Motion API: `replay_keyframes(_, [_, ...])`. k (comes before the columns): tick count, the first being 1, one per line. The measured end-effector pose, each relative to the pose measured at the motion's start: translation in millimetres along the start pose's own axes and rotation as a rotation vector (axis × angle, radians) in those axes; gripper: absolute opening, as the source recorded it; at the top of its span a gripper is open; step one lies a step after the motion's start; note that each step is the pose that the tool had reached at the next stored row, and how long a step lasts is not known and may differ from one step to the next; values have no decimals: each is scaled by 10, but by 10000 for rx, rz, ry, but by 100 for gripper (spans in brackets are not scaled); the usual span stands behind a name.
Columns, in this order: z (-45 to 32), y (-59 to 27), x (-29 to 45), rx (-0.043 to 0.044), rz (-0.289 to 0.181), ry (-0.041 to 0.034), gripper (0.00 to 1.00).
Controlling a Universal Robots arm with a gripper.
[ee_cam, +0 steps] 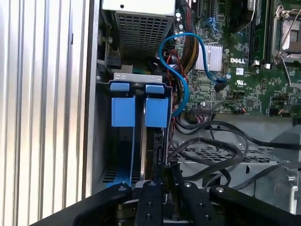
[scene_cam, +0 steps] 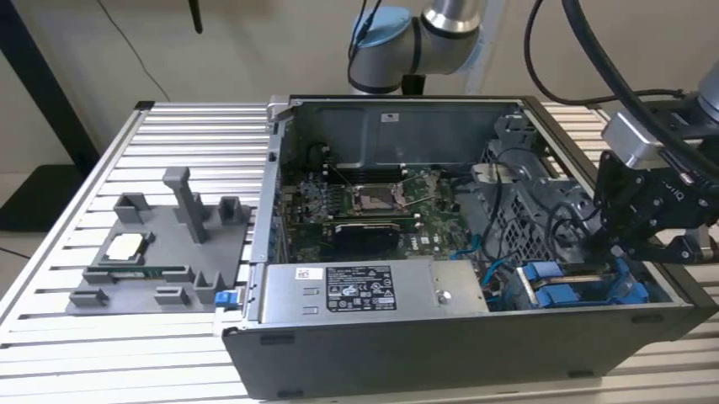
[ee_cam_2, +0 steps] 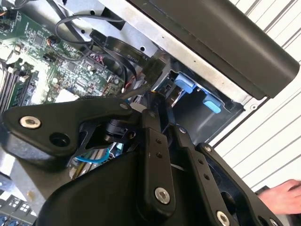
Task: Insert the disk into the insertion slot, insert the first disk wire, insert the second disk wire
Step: 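Insert the first disk wire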
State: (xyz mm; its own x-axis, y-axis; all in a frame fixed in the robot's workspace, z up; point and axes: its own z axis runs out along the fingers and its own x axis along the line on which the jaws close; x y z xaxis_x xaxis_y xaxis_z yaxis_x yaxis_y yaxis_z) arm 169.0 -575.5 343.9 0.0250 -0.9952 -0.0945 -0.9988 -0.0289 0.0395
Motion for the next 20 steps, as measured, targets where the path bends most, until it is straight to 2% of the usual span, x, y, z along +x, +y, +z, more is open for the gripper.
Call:
replay_keyframes(9, [18,-20,5,36,382,2,19])
replay_keyframes(20, [21,-16,18,42,451,6,19])
